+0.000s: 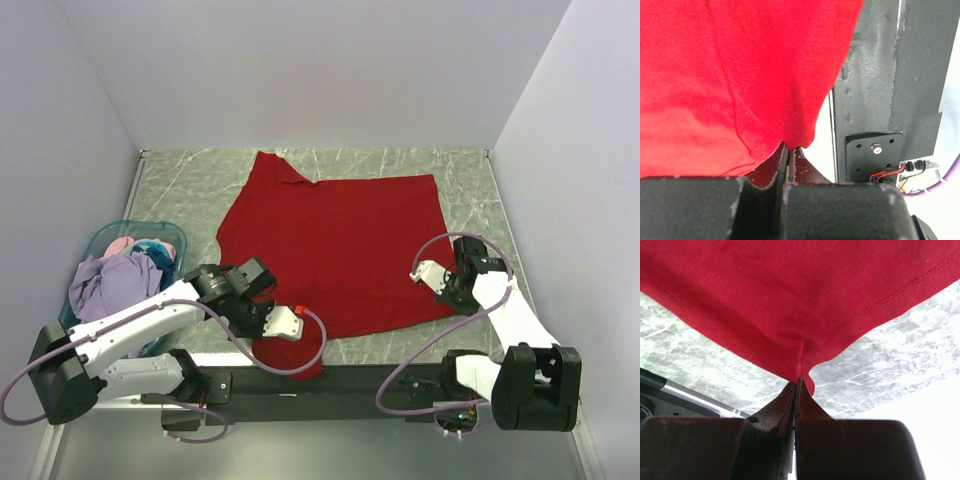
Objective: Fold and stack the t-shirts
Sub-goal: Fold the tshirt
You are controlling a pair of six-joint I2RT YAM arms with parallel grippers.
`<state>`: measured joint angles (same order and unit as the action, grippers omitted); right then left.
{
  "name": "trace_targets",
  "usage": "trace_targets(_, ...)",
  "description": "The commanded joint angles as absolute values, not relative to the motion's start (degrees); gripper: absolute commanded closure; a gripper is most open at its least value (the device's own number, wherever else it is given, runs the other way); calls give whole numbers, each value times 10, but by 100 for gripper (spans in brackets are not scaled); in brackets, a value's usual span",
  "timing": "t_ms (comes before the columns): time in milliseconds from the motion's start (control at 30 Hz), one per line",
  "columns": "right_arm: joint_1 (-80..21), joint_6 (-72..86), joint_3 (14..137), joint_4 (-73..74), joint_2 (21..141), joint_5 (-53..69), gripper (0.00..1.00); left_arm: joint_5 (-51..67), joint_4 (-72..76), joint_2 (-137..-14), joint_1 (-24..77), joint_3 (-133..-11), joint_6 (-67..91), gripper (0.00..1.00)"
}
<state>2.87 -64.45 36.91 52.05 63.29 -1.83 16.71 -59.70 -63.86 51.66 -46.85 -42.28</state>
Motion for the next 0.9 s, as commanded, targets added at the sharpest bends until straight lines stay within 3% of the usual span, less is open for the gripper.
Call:
trace_targets(0, 28, -651, 387, 541, 621, -11, 100, 177, -621, -615, 502, -505, -408, 100)
trace_targets(267, 30, -644, 427, 541, 643, -2, 100, 152, -635, -607, 469, -534, -411, 100)
trace_targets(533, 38, -650, 476, 535, 696, 10, 100, 151, -614, -628, 375, -557, -453, 100)
trace_targets(867, 40, -647, 562, 527, 787, 10, 100, 166, -582, -717, 282, -616, -511, 100)
